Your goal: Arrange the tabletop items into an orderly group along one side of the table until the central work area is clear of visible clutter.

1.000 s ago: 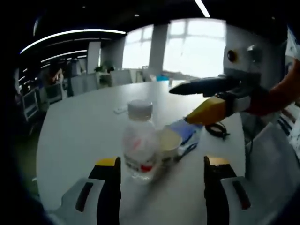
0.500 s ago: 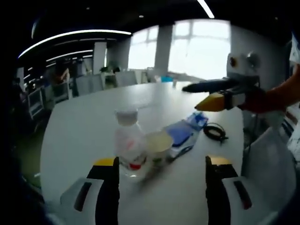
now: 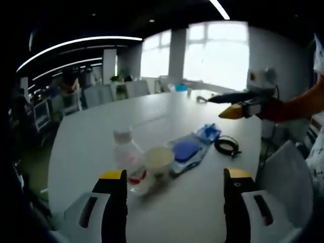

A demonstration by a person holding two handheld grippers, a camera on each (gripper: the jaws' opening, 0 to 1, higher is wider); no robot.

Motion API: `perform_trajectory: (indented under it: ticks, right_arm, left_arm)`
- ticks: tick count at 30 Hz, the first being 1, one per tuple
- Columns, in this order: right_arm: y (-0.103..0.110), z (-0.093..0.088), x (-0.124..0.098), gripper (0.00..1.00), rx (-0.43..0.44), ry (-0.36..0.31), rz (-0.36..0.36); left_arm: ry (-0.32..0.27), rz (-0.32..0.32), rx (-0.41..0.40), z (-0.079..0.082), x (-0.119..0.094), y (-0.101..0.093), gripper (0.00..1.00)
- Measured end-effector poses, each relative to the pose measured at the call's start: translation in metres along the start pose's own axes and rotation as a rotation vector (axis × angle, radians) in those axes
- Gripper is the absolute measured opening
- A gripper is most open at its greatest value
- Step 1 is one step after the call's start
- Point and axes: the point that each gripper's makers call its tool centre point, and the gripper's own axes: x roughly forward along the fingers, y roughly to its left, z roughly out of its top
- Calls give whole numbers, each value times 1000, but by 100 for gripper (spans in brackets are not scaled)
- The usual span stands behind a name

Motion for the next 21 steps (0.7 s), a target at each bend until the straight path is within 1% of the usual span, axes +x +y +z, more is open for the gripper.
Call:
perform_trajectory:
  ticks: [1,6,8,9,15,21]
  right_arm:
    - [-3,-3,-4,64,1,10,-5]
    - [-16,-16,-27,65,0,11,-20]
    - [-21,-23,-34,65,1,26,-29]
    - [-24,-25,-39,65,1,21,-30]
    - [-36,-36,-58,65,4,29,-48]
    - [-45,-46,-73,66,-1,36,-59]
  left_arm:
    - [0,4,2,-1,0,-1,75]
    - [0,22,-2,-3,-4,-10,75]
    - [-1,29,-5,-4,-6,-14,75]
    - [-9,34,-1,-3,-7,-17,75]
    - [-16,47,-10,-3,-9,-28,75]
    - [-30,71,-14,-5,-15,-36,76]
